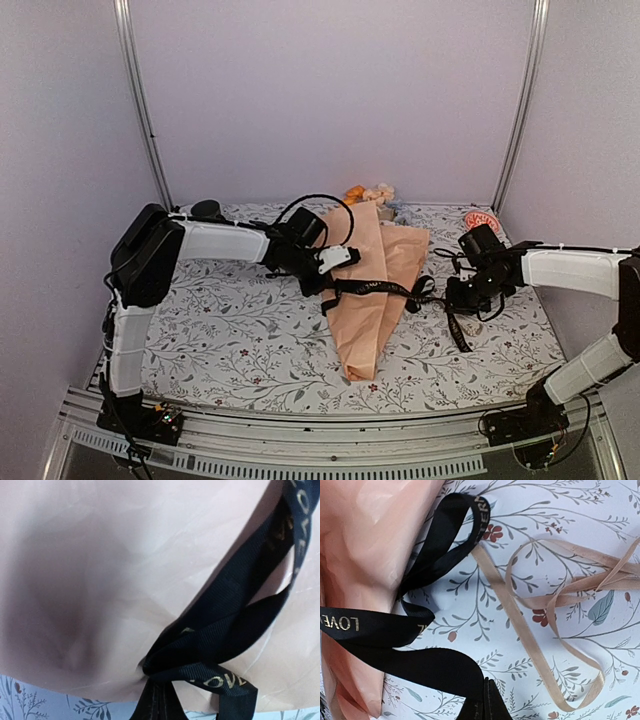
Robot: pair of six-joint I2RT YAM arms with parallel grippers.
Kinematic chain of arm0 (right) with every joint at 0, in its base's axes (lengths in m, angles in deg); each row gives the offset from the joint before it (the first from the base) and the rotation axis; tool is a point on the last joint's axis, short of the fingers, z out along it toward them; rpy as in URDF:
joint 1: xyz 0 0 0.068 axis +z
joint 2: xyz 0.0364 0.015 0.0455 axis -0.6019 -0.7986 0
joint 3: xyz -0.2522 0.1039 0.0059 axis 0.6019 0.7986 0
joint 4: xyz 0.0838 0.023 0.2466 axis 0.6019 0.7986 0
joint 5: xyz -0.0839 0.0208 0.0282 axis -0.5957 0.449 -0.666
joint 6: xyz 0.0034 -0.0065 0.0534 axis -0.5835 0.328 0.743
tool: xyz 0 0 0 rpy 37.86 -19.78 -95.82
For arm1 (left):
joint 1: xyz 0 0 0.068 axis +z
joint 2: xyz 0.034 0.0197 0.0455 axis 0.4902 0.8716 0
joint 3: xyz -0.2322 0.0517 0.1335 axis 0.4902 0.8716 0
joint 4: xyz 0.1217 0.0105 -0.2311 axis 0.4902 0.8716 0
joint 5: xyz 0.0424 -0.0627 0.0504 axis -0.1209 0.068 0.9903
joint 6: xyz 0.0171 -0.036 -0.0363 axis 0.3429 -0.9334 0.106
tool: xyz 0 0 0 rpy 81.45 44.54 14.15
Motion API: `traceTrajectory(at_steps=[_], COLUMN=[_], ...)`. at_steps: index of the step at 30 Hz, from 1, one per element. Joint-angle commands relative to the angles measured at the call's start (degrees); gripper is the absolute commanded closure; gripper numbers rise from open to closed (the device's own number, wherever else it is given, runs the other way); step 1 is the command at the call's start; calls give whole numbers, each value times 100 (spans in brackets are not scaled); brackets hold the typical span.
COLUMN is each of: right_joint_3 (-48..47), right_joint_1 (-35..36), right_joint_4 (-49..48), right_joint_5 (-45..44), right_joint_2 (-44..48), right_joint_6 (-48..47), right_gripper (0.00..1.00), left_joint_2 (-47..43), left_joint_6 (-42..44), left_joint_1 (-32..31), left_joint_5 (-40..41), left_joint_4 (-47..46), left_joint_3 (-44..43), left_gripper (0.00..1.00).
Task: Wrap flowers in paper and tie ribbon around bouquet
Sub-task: Tie the ribbon around the folded bouquet.
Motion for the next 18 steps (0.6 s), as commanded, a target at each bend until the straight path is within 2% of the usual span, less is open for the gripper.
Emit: traceTrajectory(at_steps=[1, 5, 10, 18], right_joint_3=[-93, -302, -346, -537], right_joint_1=[-511, -652, -1370, -2012], right_joint_4=[-300, -363, -367, -409], right_joint_5=[569, 783, 1116, 1432], right_joint_2=[-5, -215, -363, -672], right_joint_6=[-361, -498, -654, -910], right_gripper=[99, 99, 99, 99], left_joint_2=[-432, -500, -768, -1173], left_joint_6=[-101, -141, -188, -379], left_joint_1=[190, 237, 463, 809], left_joint_5=[16, 8, 280, 507], left_joint_4=[79, 143, 86, -50], left_joint_3=[285, 379, 742, 1223], left_gripper=[100, 100, 100, 100])
